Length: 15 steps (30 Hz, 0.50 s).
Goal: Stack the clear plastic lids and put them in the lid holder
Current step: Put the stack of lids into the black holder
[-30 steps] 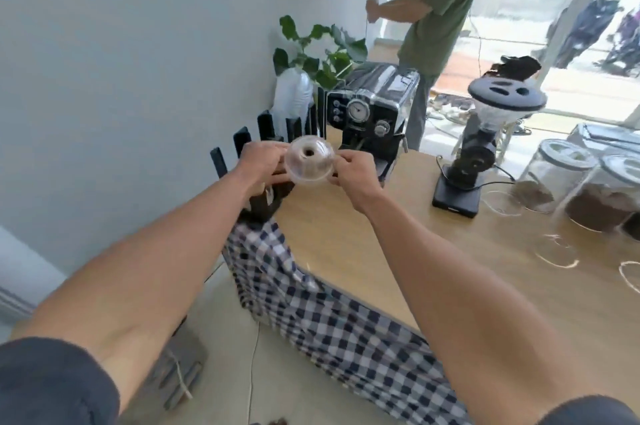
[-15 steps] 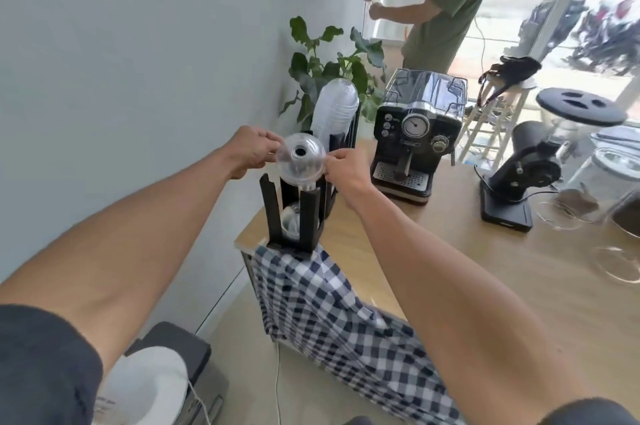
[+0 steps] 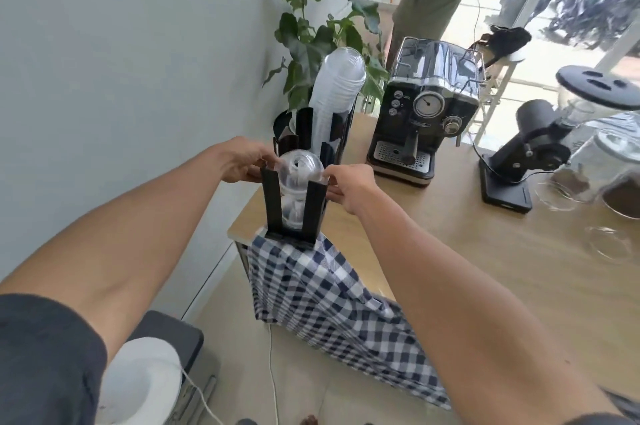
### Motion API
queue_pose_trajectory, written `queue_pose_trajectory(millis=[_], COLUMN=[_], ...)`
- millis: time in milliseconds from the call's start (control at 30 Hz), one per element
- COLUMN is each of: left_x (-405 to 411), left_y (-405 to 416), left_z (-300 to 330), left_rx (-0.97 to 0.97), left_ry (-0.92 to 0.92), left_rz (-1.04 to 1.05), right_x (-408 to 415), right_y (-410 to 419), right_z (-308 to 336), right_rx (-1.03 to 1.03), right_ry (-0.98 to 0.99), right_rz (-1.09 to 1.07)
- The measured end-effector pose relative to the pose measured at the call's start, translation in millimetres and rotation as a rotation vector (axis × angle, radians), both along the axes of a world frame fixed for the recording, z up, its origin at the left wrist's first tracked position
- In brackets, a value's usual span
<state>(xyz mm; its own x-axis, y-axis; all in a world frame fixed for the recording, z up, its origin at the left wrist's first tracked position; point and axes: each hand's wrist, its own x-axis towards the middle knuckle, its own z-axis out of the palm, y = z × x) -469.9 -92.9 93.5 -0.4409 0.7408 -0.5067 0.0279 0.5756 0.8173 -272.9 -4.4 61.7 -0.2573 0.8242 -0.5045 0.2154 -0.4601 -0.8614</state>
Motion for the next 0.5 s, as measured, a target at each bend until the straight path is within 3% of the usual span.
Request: queue_pose_trajectory(millis=[233, 500], left_x=[-10, -8], left_y=[5, 4], left_z=[-43, -81], left_rx=[-0.1, -0.133], left_ry=[-0.155, -0.177], left_rz=[0.038, 0.072], right_x=[-3, -7], right_y=[-3, -2], right_z=[-35, -59], right_rx=[-0.088, -0.085], right_ry=[-0.014, -0.109], right_rz=[-0.037, -0.048])
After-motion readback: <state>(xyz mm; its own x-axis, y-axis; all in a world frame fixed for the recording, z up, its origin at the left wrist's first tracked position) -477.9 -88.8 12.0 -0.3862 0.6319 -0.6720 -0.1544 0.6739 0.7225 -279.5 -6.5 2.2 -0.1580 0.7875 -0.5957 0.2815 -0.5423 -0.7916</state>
